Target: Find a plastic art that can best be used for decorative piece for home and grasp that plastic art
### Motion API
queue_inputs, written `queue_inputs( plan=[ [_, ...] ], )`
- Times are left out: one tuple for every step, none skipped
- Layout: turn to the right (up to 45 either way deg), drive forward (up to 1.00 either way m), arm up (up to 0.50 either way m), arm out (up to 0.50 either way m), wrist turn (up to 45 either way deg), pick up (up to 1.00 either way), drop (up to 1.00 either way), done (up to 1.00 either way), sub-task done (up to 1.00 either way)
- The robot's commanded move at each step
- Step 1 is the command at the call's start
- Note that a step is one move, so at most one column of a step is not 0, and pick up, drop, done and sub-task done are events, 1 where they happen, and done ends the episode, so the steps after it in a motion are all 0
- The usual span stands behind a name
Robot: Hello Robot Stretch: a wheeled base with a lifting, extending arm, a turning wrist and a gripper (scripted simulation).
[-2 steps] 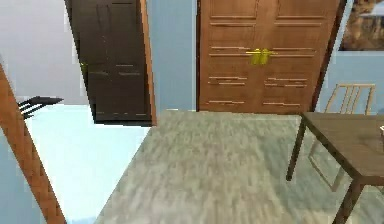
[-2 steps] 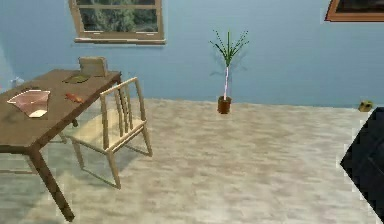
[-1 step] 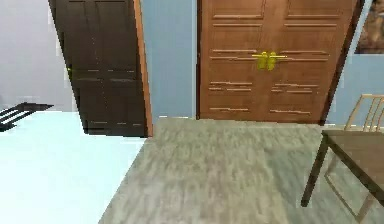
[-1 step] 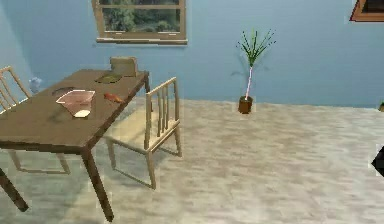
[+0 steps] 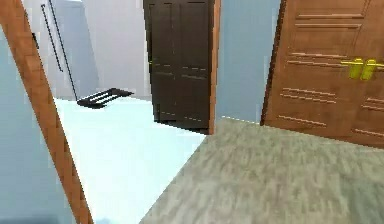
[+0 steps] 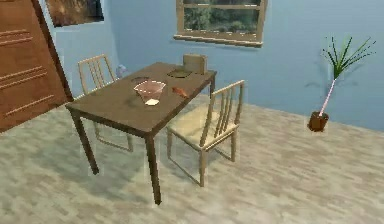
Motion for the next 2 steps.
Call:
queue_inputs(
  plan=[
    [0.0,0.7,0.0,0.0,0.0,0.0,0.0,0.0,0.0],
    [-18.0,0.0,0.0,0.0,0.0,0.0,0.0,0.0,0.0]
  ],
)
